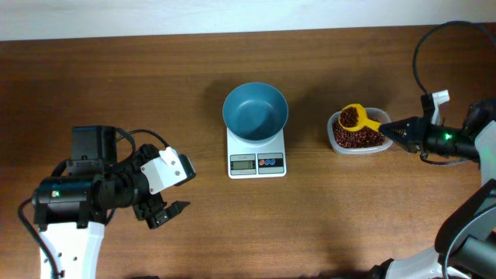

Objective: Scoop item into bowl and weigh 50g on scale
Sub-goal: 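Carry the filled scoop left over the teal bowl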

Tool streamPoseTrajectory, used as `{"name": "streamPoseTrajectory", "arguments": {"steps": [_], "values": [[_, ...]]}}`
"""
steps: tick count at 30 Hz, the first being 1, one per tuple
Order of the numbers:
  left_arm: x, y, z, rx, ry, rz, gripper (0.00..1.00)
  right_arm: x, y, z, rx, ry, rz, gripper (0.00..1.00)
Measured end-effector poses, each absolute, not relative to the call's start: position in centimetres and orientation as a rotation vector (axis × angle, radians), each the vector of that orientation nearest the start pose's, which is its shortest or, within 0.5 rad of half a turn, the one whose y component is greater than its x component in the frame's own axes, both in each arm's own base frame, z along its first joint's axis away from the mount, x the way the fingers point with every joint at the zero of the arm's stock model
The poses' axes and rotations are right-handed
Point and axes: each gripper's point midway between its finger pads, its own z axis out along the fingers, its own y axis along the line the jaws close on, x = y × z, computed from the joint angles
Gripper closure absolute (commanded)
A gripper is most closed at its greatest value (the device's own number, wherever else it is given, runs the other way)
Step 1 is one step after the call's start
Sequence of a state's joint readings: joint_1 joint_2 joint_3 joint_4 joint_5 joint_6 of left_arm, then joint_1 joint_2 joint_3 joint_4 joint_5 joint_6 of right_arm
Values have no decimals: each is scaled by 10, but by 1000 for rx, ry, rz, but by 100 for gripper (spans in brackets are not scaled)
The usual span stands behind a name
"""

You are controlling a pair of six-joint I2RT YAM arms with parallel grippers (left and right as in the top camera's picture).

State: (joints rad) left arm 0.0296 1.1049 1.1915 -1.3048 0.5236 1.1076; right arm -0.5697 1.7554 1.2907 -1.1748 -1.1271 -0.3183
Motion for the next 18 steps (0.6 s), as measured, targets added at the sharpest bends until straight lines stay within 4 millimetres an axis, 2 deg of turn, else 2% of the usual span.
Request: {"name": "streamPoseTrajectory", "arguments": {"steps": [7, 13, 18], "values": [[220, -80, 221, 1413, 2126, -332, 2, 342, -25, 182, 341, 2266, 1465, 96], [220, -79, 221, 1413, 2126, -331, 2, 344, 13, 187, 218, 2294, 1535, 96], [220, -79, 221, 1413, 2126, -331, 1, 355, 42, 207, 40, 2291, 1534, 96]]}}
